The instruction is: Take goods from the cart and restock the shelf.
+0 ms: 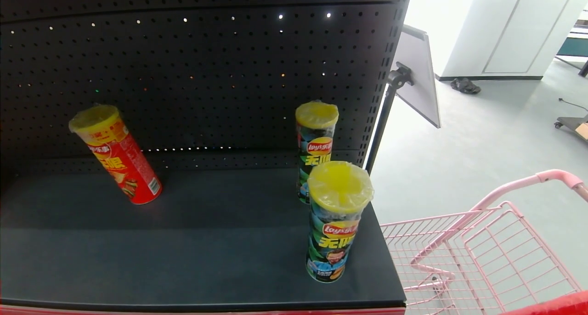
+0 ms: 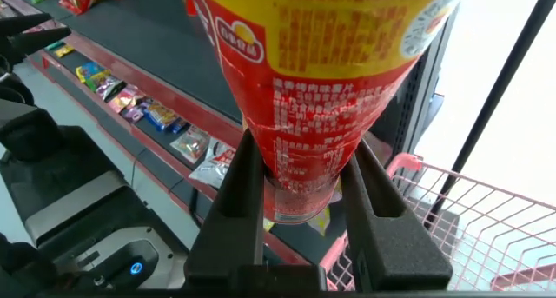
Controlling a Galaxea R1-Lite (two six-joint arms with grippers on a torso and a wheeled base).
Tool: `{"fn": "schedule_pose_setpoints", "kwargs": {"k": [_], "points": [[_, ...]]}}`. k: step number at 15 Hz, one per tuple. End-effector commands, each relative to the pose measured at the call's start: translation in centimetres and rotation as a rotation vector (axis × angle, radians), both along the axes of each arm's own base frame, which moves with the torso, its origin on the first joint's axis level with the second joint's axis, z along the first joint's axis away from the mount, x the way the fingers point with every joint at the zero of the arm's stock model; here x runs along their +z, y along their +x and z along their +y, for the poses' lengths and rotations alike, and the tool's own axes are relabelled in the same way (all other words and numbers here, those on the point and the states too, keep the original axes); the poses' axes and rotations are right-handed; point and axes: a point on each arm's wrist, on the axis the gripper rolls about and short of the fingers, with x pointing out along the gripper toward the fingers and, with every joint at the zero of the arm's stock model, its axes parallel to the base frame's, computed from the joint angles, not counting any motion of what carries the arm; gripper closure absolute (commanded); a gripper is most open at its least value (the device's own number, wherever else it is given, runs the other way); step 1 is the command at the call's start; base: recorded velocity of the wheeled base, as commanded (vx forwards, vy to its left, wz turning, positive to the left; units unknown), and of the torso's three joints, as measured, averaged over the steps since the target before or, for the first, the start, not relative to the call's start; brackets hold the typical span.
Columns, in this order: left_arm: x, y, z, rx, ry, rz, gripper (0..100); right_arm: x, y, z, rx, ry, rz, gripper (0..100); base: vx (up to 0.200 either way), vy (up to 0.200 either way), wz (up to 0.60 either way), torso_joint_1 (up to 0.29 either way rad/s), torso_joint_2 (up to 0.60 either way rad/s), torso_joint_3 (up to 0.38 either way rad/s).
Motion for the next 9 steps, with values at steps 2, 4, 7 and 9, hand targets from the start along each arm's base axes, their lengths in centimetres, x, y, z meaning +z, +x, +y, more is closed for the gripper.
{"fn": "schedule_pose_setpoints", "kwargs": {"k": [2,4,7,9], "points": [[0.0,0.0,0.0,0.001,0.001,0.0,0,-0.3,-1.0,0.1,0.005,-0.005,-0.047,100,0.0,0.2,0.0,0.005,0.0,0.0],[0.0,0.0,0.0,0.001,0.001,0.0,0,-0.6,-1.4,0.1,0.005,-0.005,-0.045,100,0.0,0.2,0.0,0.002,0.0,0.0],[0.0,0.0,0.0,-0.001,0.001,0.0,0,-0.6,-1.7,0.1,0.033,-0.004,-0.053,100,0.0,0.2,0.0,0.004,0.0,0.001],[0.0,0.0,0.0,-0.001,0.001,0.0,0,-0.7,-1.9,0.0,0.042,-0.005,-0.068,100,0.0,0.2,0.0,0.002,0.0,0.002]]}}
